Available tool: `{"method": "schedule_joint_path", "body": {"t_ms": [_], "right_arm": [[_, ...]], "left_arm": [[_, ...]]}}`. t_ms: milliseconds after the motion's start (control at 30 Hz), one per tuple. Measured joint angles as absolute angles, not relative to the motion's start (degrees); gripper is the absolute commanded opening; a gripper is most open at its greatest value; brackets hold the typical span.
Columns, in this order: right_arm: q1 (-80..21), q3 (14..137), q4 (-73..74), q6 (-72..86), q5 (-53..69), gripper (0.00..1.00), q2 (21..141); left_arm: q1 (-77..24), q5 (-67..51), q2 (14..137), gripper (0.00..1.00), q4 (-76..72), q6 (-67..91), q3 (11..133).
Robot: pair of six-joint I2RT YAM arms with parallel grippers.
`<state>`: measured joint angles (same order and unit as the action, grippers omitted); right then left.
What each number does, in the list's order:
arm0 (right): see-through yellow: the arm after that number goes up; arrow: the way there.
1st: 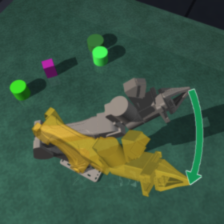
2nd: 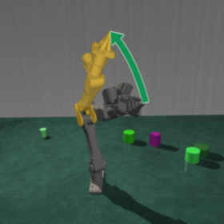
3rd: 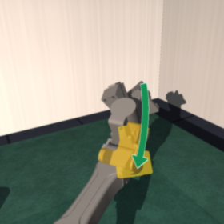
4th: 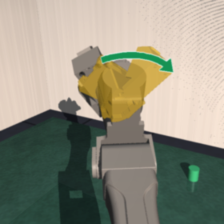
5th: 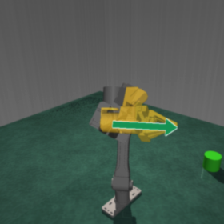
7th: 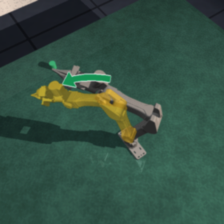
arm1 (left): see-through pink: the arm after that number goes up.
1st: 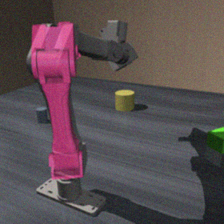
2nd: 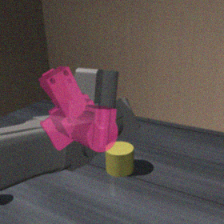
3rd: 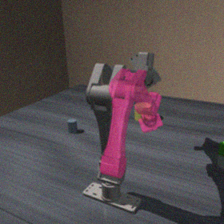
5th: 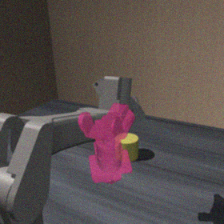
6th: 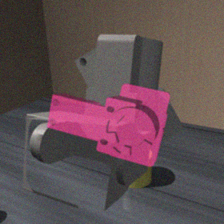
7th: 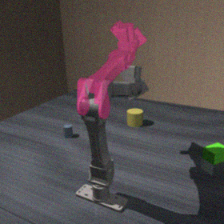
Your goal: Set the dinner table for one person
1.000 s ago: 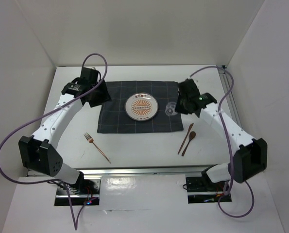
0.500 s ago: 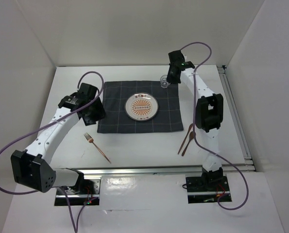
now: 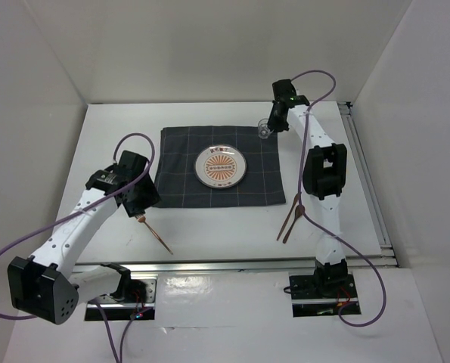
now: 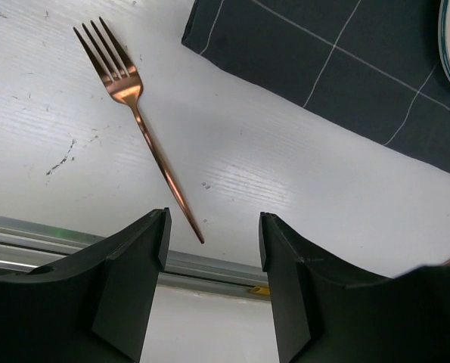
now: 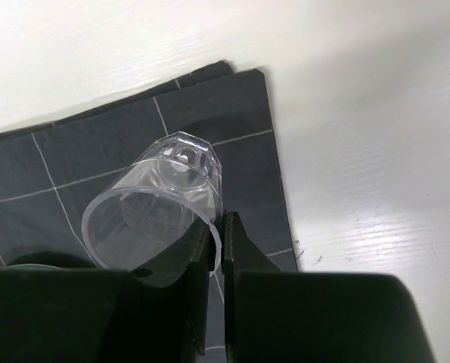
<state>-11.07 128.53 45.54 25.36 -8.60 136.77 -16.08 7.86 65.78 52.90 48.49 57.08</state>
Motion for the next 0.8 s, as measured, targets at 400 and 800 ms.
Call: {"method": "schedule_joint_path", "body": {"t_ms": [400,800], "right_arm": [[-11.1,128.6,45.6,25.2,-6.5,0.8,139.7],[-11.1,128.6,45.6,23.9,-4.8,1.0,133.0]], "left_arm": [[-16.1,8.7,66.0,0.67,52.9,50.9,55.4],[-16.1,8.4,69.8,0.8,50.2,54.8,47.0]]}}
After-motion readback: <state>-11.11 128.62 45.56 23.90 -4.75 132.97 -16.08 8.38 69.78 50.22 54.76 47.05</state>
